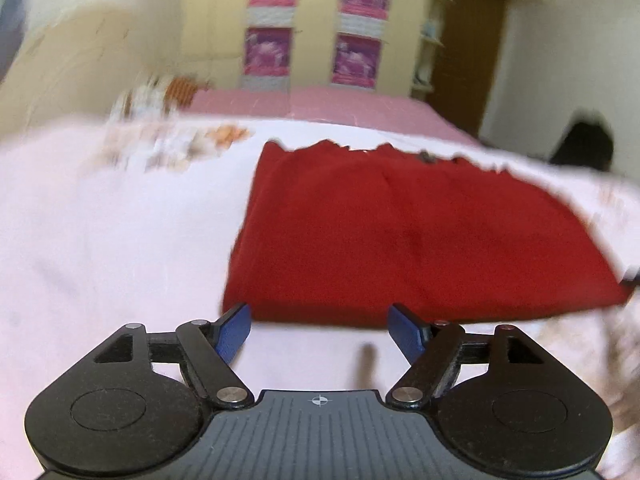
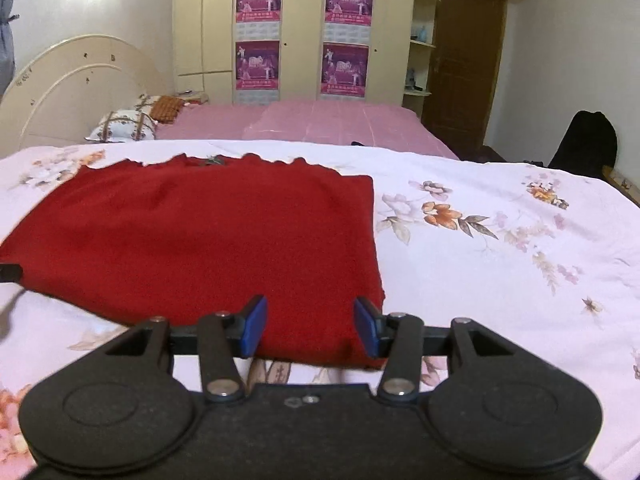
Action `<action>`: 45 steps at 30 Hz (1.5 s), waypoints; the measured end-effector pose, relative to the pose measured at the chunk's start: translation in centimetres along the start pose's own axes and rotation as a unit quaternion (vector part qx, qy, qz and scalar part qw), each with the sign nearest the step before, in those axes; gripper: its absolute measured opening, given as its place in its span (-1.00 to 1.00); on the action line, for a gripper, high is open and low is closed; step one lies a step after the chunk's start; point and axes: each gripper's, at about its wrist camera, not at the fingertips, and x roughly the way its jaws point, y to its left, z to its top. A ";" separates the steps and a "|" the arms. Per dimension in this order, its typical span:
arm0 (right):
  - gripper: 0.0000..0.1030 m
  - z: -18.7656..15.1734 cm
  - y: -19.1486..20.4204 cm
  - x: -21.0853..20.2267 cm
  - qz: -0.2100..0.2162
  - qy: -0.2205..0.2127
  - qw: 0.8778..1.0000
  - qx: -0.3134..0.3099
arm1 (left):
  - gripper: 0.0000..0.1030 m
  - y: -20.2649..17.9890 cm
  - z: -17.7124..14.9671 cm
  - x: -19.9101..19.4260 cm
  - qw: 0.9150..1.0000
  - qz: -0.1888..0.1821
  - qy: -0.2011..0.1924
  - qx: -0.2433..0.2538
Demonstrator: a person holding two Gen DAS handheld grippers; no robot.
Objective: Fold small clothes
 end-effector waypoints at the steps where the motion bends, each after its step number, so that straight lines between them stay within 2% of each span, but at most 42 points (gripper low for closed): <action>1: -0.10 -0.1 0.1 -0.3 0.001 0.001 1.000 -0.003 | 0.46 0.9 -0.6 0.0 0.998 -0.027 0.007 -0.050; 2: -0.10 -0.2 0.3 -0.5 0.003 0.001 1.000 -0.007 | 0.45 1.7 -1.0 0.2 0.995 -0.047 0.014 -0.091; 4: -0.10 -0.4 0.7 -0.9 0.012 0.004 1.000 -0.011 | 0.46 2.9 -1.7 0.3 0.984 -0.069 -0.004 -0.162; 7: -0.10 -0.4 1.5 -0.9 0.026 0.007 1.000 -0.013 | 0.45 4.6 -1.4 1.5 0.960 -0.095 -0.016 -0.264; 9: -0.13 -0.3 1.9 -0.7 0.036 0.008 0.999 -0.012 | 0.45 5.3 -1.4 2.5 0.947 -0.102 -0.027 -0.305; 11: -0.17 0.0 2.2 -0.6 0.047 0.008 0.999 -0.004 | 0.45 5.7 -1.0 3.4 0.940 -0.105 -0.037 -0.323; 15: -0.67 1.4 2.2 0.6 0.083 0.002 0.996 0.028 | 0.45 5.5 0.1 5.6 0.941 -0.098 -0.048 -0.320; 18: -0.73 2.6 2.4 2.1 0.108 -0.004 0.993 0.045 | 0.45 5.6 1.4 7.1 0.943 -0.096 -0.052 -0.315; 19: -0.76 3.0 2.6 2.8 0.116 -0.004 0.992 0.047 | 0.38 5.5 1.8 7.5 0.944 -0.097 -0.050 -0.311; 20: -0.81 3.5 2.9 3.8 0.126 -0.003 0.991 0.049 | 0.25 5.6 2.3 7.9 0.946 -0.094 -0.046 -0.305; 22: -0.82 4.1 3.7 5.2 0.144 -0.003 0.988 0.048 | -0.28 5.9 2.9 8.8 0.950 -0.078 -0.035 -0.300; 24: -0.86 4.6 4.8 6.5 0.154 -0.002 0.987 0.039 | -0.53 6.9 3.1 9.2 0.946 -0.075 -0.026 -0.315; 25: -0.88 4.7 5.4 7.1 0.159 -0.002 0.987 0.034 | -0.58 7.1 3.2 9.4 0.944 -0.078 -0.025 -0.319; 28: -0.97 5.3 7.0 8.3 0.168 -0.004 0.986 0.023 | -0.73 7.0 3.2 9.2 0.946 -0.081 -0.024 -0.314; 31: -0.97 5.8 8.0 8.8 0.172 -0.006 0.985 0.014 | -0.75 7.3 3.1 7.8 0.933 -0.120 -0.062 -0.333; 32: -0.97 6.0 8.1 8.7 0.172 -0.008 0.985 0.011 | -0.75 7.3 3.0 7.7 0.935 -0.117 -0.063 -0.329; 34: -0.97 6.1 8.3 8.8 0.178 -0.009 0.984 0.003 | -0.75 7.7 2.1 8.7 0.938 -0.098 -0.038 -0.331; 36: -0.99 5.7 8.8 9.8 0.181 0.018 0.983 -0.016 | -0.75 8.0 1.4 9.0 0.934 -0.105 -0.045 -0.337; 37: -1.00 5.2 9.1 10.6 0.172 0.035 0.984 -0.031 | -0.75 7.8 1.6 9.0 0.936 -0.102 -0.044 -0.334; 39: -1.00 4.9 8.9 10.5 0.172 0.021 0.984 -0.036 | -0.75 7.6 2.1 8.9 0.938 -0.100 -0.041 -0.329; 42: -1.00 4.7 9.0 10.2 0.166 0.019 0.985 -0.040 | -0.75 7.3 3.0 8.1 0.937 -0.114 -0.048 -0.327; 45: -1.00 4.7 9.0 10.2 0.164 0.018 0.986 -0.034 | -0.75 5.1 5.3 6.3 0.942 -0.147 -0.072 -0.293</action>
